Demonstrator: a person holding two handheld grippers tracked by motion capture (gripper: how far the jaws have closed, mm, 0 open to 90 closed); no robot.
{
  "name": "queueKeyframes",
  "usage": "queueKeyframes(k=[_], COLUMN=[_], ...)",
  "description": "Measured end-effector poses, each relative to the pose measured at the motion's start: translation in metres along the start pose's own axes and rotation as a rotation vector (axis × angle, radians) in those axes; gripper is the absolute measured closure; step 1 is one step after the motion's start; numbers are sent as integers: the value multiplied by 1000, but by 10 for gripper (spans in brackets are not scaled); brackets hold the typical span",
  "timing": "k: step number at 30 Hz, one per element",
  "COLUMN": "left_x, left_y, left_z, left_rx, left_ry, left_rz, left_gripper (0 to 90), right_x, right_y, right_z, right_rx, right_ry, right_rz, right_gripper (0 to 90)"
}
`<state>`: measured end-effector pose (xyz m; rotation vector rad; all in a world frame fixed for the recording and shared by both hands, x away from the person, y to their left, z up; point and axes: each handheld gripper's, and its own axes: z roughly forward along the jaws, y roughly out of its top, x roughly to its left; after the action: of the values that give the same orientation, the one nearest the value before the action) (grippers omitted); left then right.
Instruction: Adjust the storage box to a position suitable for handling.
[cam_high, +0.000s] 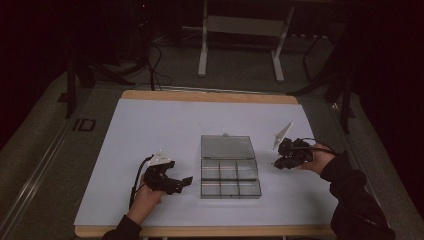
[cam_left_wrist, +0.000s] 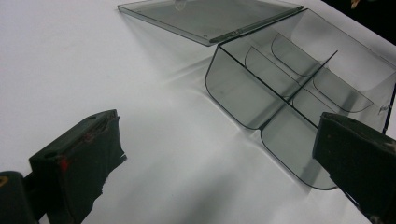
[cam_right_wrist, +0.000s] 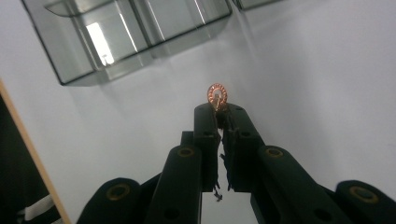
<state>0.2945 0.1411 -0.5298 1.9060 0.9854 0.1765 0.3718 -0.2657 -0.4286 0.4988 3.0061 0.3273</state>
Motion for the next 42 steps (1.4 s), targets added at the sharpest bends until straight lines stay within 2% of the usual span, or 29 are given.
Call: queueKeyframes(k=[11,17,22,24,29,33,36,42], left_x=[0,0,-1,-1,0,0,0,1], left_y=[-1,-2,-2,-3,-3,-2,-1,-2], left_z=[-1,-1,-1,-1,-3,-6,-7,-7], left_rx=[-11,-15,-14,-15,-21,-46,-50,-43], left_ry=[2,-3,-5,-7,-1,4,7,6], left_rz=[-3,-6,-2,-3,-2,-6,-6,-7], left_gripper=[20,20,20,20,20,20,20,20], right_x=[8,15,21,23,27,29,30,31], right_y=[23,33,42,46,54,60,64,67], right_z=[-10,-11,-11,-11,-6,0,7,24], right_rx=[-22,-55,-83,-89,-96,-103,-110,-84], right_ry=[-10,-14,10,16,36,44,54,71], right_rz=[-75,-130,-205,-213,-246,-271,-278,-283], right_gripper=[844,844,844,844,844,844,844,844])
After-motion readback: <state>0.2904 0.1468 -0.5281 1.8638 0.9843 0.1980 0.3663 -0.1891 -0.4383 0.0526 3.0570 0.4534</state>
